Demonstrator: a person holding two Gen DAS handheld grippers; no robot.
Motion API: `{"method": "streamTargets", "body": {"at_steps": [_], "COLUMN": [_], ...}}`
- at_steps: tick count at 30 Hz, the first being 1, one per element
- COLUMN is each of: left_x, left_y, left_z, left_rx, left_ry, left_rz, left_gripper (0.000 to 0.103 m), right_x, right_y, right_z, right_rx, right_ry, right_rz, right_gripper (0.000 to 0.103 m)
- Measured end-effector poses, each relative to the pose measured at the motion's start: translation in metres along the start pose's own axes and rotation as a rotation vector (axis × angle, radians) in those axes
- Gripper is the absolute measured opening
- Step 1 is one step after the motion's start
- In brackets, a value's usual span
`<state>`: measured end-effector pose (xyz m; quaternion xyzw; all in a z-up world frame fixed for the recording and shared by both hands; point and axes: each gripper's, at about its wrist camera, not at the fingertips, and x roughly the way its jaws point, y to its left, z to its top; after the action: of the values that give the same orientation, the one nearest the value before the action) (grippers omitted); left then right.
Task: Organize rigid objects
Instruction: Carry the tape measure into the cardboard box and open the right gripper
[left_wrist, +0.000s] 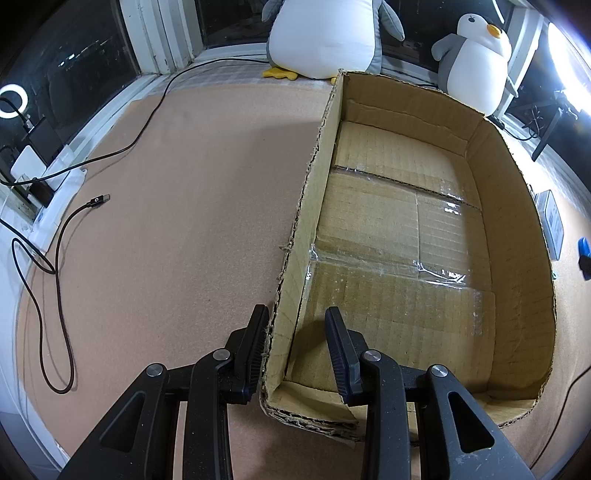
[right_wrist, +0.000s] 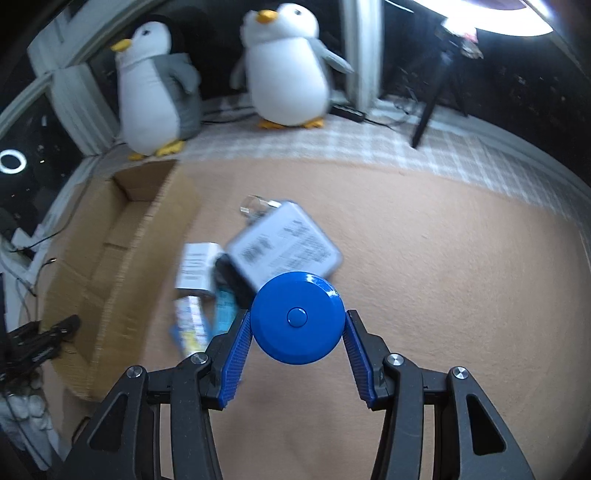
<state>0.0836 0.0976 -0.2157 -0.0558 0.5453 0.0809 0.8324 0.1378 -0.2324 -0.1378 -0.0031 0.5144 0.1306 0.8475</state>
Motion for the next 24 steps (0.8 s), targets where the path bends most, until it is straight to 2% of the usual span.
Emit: {"method": "streamTargets", "body": {"at_steps": [10, 17, 24], "left_x": [0.0, 0.0, -0.001], "left_y": [0.001, 0.001, 0.002], "left_z": [-0.001, -0.001, -0.001], "left_rx": [0.002, 0.002, -0.002], "left_ry": [-0.005, -0.005, -0.005], "left_rz": [0.005, 0.004, 0.001], "left_gripper": [0.034, 0.034, 0.034], "right_x": [-0.02, -0.007, 0.011], "right_y": [0.097, 0.147, 0.178], "right_z": [0.0, -0.01, -0.019], "right_rx": [-0.182, -0.284, -0.338], "right_ry": [-0.033, -0.009, 0.023], "right_rz": [0.135, 0.181, 0.203], "right_gripper": [0.046, 0.046, 0.046]}}
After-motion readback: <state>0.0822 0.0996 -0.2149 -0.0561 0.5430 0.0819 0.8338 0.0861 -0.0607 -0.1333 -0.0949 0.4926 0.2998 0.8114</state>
